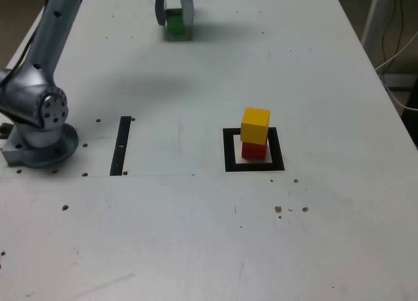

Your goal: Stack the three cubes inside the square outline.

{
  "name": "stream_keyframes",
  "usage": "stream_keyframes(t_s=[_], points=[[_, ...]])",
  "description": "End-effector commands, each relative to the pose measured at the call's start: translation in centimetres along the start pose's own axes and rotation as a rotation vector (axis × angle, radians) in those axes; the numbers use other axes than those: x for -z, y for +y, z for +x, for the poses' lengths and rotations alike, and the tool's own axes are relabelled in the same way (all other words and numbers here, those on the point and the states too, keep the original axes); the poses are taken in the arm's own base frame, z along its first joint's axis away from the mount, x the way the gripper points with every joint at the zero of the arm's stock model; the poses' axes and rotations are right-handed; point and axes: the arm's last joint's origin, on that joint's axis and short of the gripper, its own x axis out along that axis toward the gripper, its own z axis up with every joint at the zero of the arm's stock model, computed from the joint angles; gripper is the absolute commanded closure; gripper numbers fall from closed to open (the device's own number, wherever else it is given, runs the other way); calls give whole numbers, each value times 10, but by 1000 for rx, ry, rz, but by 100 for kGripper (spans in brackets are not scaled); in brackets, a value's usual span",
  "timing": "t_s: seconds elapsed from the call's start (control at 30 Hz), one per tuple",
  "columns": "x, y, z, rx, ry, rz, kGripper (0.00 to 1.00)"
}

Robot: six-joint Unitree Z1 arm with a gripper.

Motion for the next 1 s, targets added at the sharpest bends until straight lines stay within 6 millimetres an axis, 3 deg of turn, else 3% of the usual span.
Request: stream_keyframes(t_s=[0.0, 0.47, 0.97], points=[[-4, -14, -9, -11, -11, 6, 76], [-37, -85, -39, -51, -27, 71, 76], [-58, -178, -73, -90, -72, 141, 76]])
